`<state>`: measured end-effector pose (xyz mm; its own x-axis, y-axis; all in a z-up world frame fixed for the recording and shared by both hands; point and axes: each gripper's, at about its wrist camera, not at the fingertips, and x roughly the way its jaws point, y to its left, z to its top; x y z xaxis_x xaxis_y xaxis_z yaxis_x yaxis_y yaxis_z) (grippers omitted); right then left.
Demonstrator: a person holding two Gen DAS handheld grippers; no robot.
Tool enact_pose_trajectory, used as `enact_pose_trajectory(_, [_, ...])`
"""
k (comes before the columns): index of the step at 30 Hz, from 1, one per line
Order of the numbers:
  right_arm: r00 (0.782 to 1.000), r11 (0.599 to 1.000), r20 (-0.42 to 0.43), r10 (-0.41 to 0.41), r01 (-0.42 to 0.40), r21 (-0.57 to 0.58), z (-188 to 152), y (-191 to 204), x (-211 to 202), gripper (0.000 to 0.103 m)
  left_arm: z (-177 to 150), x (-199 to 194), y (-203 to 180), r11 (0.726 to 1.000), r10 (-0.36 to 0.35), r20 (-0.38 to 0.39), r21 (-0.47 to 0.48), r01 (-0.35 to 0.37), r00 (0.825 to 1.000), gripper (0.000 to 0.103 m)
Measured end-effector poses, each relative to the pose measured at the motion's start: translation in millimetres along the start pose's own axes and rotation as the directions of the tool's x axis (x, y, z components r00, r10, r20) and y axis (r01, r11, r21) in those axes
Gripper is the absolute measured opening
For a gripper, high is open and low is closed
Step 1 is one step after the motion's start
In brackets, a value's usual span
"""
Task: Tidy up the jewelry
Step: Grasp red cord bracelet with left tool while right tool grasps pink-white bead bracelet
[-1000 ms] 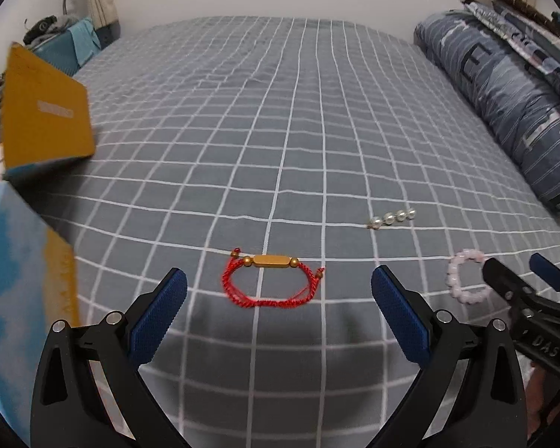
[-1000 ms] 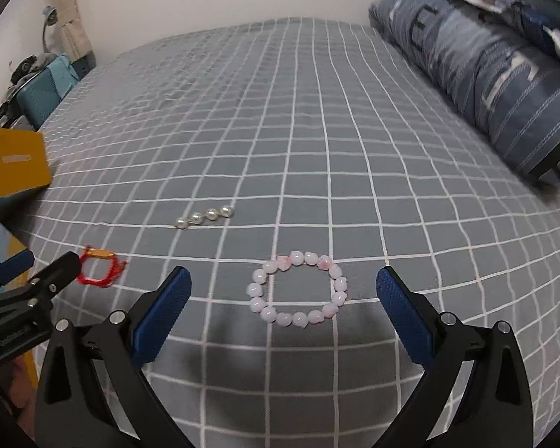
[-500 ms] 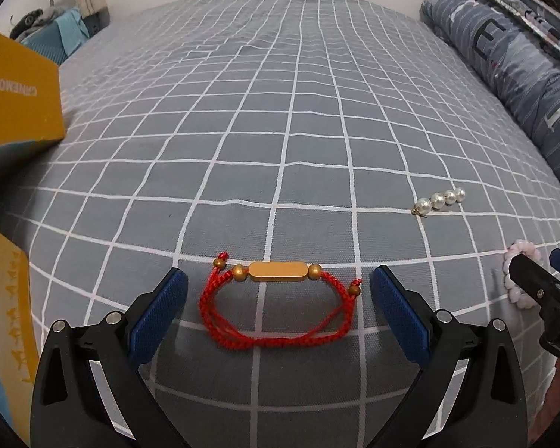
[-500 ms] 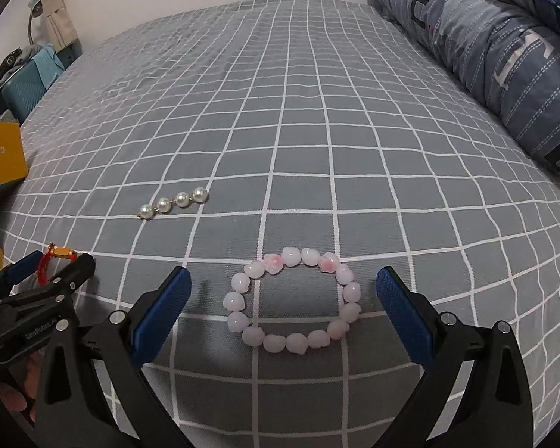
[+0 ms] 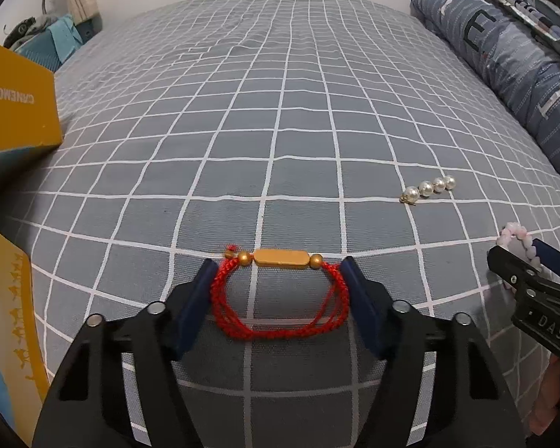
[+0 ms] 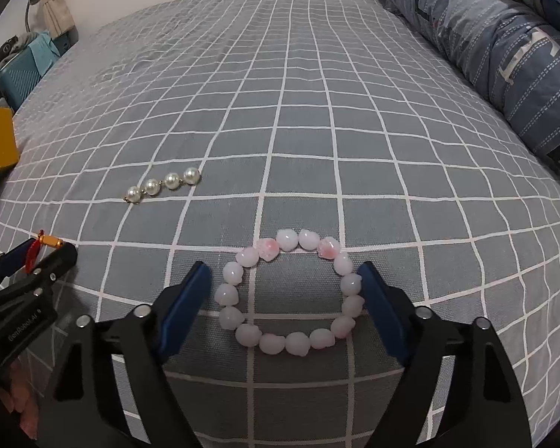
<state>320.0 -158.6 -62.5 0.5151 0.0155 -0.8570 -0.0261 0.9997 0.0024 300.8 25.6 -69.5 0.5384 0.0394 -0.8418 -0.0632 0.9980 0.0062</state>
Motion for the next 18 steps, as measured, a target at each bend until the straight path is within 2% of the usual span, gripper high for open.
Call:
enact_pose_trajectory(5, [1.000, 1.000, -0.004, -0.001, 0.001, -0.008, -0.3, 1.2, 0.0, 0.062, 1.4, -1.0, 1.7, 1.000, -0.006, -0.002, 0.001, 0.006, 1.000, 0.048])
enact_pose_trajectory(11, [1.000, 1.000, -0.009, -0.006, 0.006, -0.011, -0.1, 0.2, -0.2, 0.049, 0.6, -2.7, -0.1, 1.000, -0.006, -0.007, 0.020, 0.006, 1.000, 0.037])
enact_pose_trajectory(18, [1.000, 1.000, -0.008, -0.016, 0.016, -0.018, 0.3, -0.4, 0.4, 0.023, -0.2, -6.1, -0.5, 1.000, -0.001, -0.010, 0.029, 0.002, 1.000, 0.027])
